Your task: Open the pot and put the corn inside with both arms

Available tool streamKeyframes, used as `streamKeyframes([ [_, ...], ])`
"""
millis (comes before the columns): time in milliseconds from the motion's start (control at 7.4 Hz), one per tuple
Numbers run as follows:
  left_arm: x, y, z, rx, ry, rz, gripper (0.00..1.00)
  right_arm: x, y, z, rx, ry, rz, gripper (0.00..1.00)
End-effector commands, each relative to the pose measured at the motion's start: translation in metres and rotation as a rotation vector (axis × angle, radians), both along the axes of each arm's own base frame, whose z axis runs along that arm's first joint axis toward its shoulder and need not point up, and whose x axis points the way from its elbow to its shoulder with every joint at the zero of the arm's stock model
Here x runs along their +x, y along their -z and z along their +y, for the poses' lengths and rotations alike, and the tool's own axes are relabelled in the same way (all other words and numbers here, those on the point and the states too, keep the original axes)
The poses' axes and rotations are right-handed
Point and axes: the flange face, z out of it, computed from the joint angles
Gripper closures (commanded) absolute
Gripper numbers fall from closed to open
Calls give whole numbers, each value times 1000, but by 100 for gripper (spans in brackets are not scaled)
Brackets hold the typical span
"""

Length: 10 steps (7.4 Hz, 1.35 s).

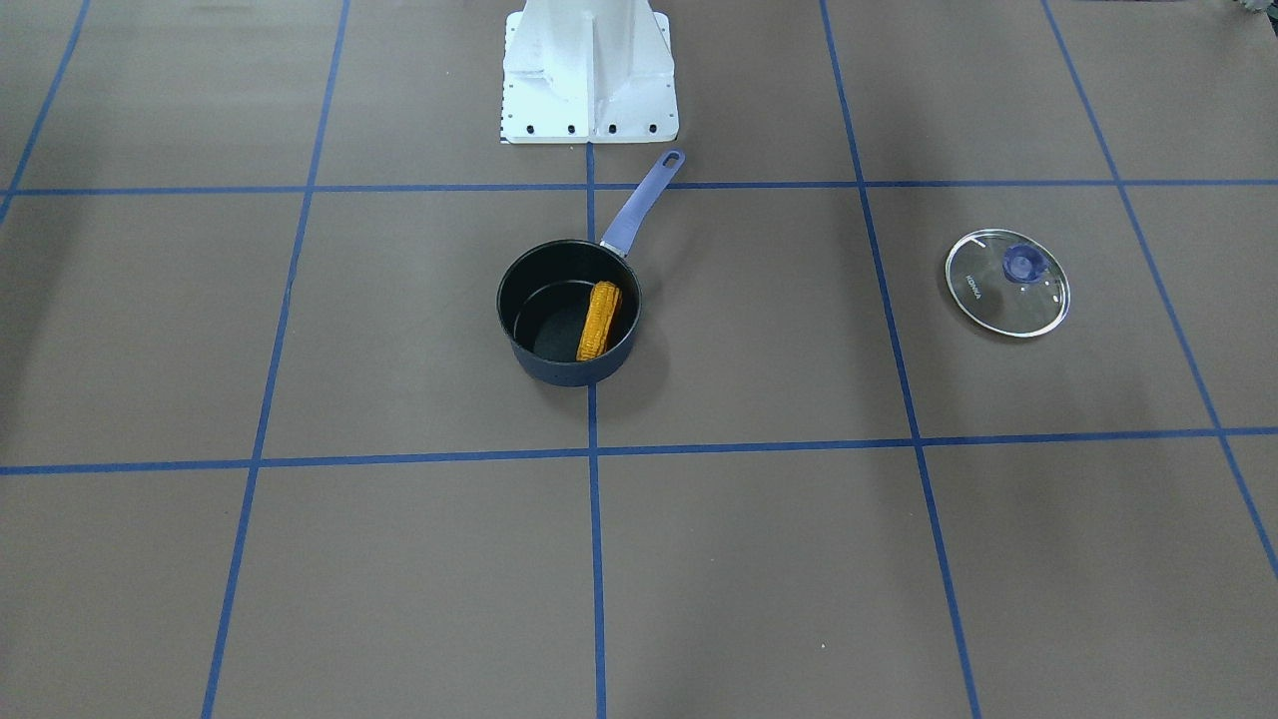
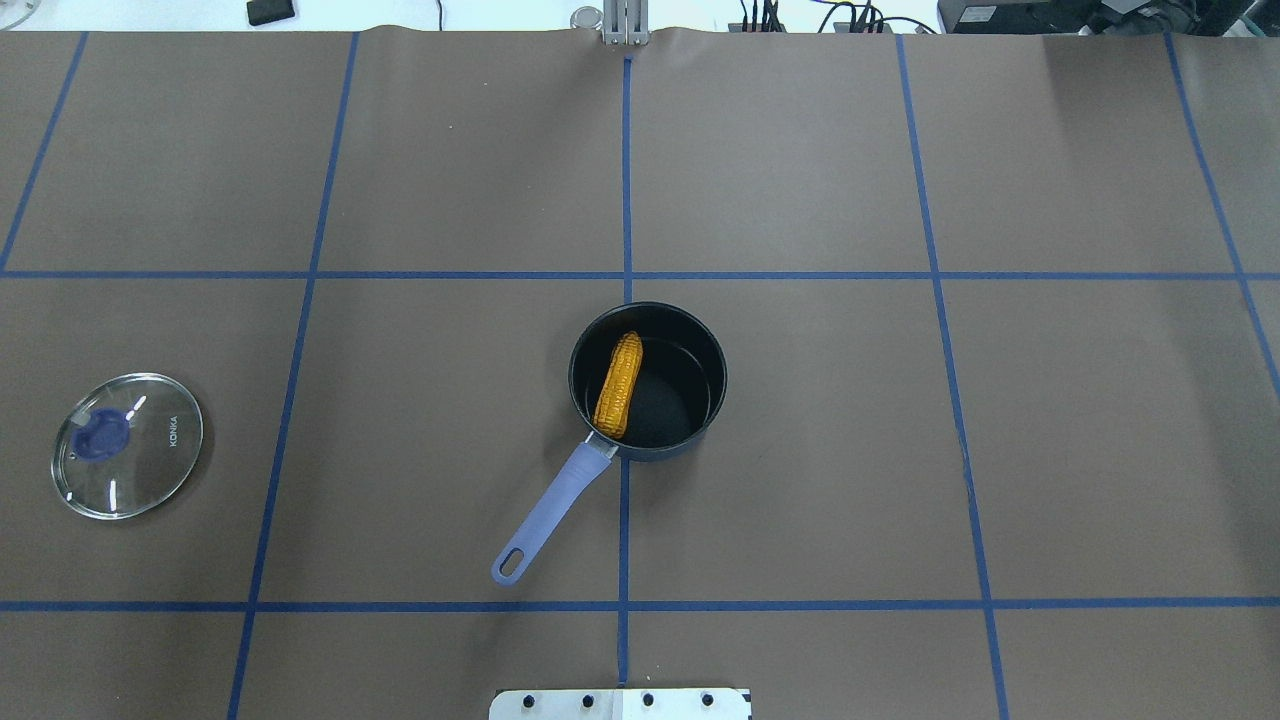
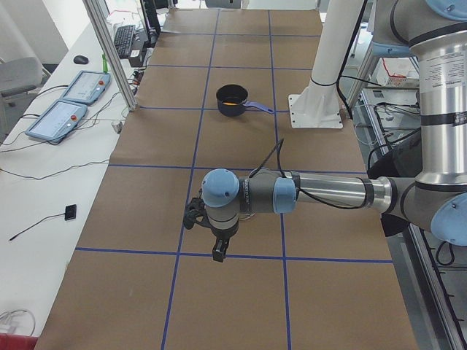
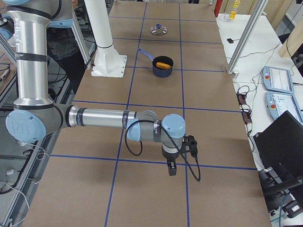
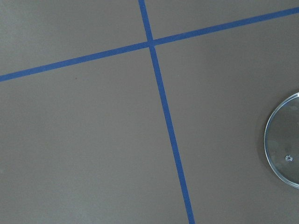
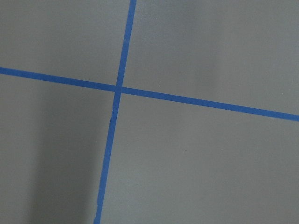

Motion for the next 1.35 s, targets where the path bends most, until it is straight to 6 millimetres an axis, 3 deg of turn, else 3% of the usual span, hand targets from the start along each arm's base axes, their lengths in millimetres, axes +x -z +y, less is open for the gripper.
streamKeyframes([
  [0,0,0,0,-1,1,0,1,-1,-3,2,-7,-1,-8,0],
  [1216,0,1,0,-1,2,1,1,-5,8,-6,19,15,-15,0],
])
